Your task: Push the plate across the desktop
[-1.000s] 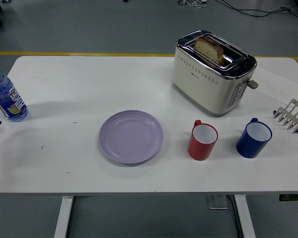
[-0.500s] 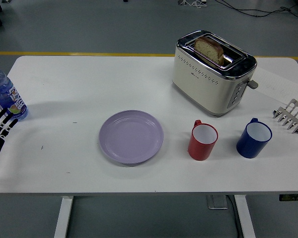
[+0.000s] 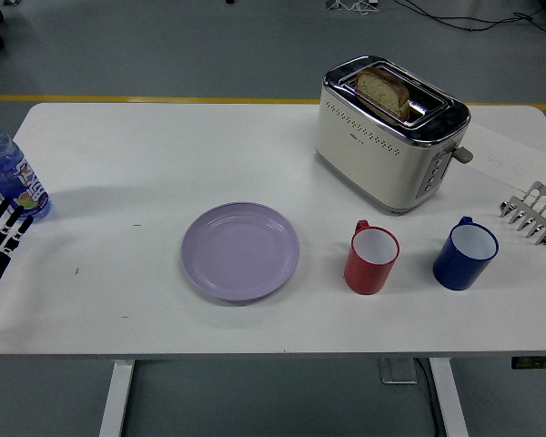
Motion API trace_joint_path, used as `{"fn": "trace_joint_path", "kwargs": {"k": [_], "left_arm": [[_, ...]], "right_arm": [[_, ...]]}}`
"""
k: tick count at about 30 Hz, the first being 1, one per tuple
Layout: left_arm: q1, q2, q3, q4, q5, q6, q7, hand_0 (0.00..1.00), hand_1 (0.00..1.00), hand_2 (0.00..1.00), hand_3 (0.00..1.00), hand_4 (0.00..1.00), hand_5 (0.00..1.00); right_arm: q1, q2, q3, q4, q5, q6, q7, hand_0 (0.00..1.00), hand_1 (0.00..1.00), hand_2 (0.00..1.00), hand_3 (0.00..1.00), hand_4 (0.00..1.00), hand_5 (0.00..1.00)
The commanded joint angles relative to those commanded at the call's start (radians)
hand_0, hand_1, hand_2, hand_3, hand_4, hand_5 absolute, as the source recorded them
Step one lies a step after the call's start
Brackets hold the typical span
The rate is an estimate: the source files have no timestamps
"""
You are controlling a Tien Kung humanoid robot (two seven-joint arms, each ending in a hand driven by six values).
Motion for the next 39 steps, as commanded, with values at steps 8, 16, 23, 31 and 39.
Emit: {"fn": "trace_joint_path", "kwargs": {"k": [8, 16, 23, 31, 39], "left_arm": [[-0.002, -0.001, -0.002, 0.01, 0.002, 0.002, -0.003, 0.641, 0.696, 0.703, 0.657, 0.561, 0.998], [-0.004, 0.0, -0.002, 0.014, 0.001, 0.002, -0.007, 0.647, 0.697, 0.704, 0.657, 0.563, 0.998], [-0.013, 0.004, 0.011, 0.027, 0.008, 0.003, -0.01, 0.65, 0.697, 0.703, 0.658, 0.562, 0.998], [-0.013, 0.007, 0.014, 0.025, 0.074, 0.022, -0.016, 0.651, 0.698, 0.704, 0.659, 0.563, 0.998], [-0.009, 0.009, 0.022, 0.013, 0.159, 0.054, -0.051, 0.656, 0.696, 0.696, 0.648, 0.551, 0.998]], "right_arm": [[0.004, 0.0, 0.0, 0.0, -0.003, -0.001, -0.001, 0.53, 0.476, 0.604, 0.553, 0.257, 0.2], [0.005, 0.0, -0.001, 0.0, 0.0, -0.001, 0.0, 0.529, 0.476, 0.604, 0.552, 0.257, 0.2], [0.004, 0.002, -0.007, 0.0, 0.012, -0.002, 0.0, 0.529, 0.477, 0.605, 0.553, 0.257, 0.2], [-0.001, 0.003, -0.007, 0.0, 0.011, -0.002, -0.001, 0.529, 0.481, 0.605, 0.553, 0.257, 0.2], [-0.009, 0.002, 0.003, 0.0, -0.005, 0.0, -0.002, 0.53, 0.482, 0.606, 0.553, 0.255, 0.201]]}}
